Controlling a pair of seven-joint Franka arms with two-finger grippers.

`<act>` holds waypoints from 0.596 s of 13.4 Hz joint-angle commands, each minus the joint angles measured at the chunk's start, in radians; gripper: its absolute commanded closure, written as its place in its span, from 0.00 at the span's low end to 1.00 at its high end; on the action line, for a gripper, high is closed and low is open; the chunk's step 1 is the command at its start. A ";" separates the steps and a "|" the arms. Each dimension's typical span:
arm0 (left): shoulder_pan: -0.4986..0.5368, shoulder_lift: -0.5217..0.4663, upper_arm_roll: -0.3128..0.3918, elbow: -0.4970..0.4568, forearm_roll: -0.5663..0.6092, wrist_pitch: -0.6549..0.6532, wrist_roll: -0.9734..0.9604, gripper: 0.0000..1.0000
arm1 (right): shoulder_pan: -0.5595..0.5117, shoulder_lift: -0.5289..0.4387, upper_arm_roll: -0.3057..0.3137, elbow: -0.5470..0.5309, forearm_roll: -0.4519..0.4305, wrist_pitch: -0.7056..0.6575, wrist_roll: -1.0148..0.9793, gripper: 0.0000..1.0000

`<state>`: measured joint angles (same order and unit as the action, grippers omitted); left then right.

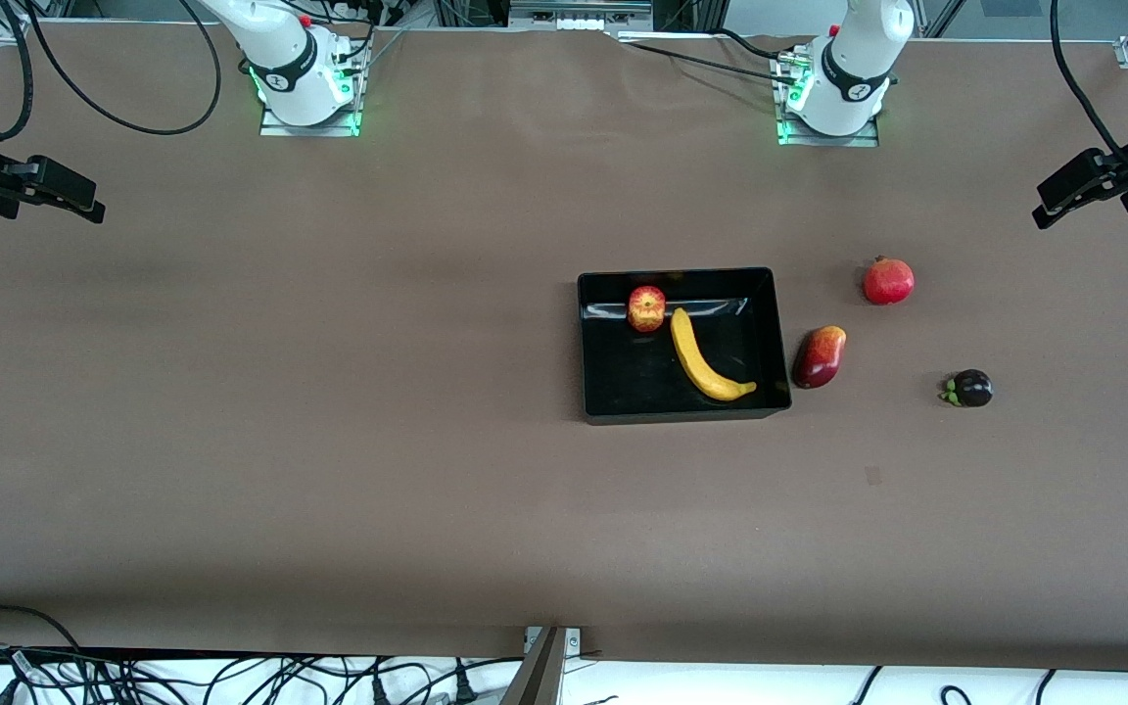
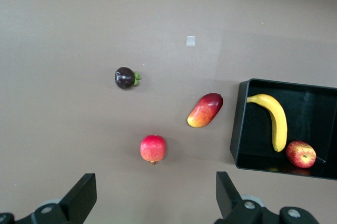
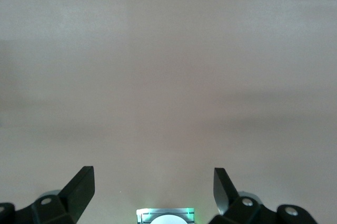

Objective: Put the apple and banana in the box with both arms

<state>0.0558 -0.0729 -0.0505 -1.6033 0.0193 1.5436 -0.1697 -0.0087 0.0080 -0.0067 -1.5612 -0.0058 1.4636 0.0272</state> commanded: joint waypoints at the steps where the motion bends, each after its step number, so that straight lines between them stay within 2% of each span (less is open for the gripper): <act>1: 0.007 -0.005 0.008 0.017 -0.044 -0.034 0.064 0.00 | -0.001 -0.003 0.001 0.013 0.013 -0.020 0.004 0.00; 8: 0.006 0.001 0.023 0.072 -0.061 -0.066 0.090 0.00 | -0.001 -0.003 0.001 0.013 0.015 -0.020 0.004 0.00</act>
<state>0.0559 -0.0746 -0.0322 -1.5555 -0.0177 1.5036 -0.1091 -0.0087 0.0080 -0.0067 -1.5612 -0.0058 1.4634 0.0272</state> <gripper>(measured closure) 0.000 0.000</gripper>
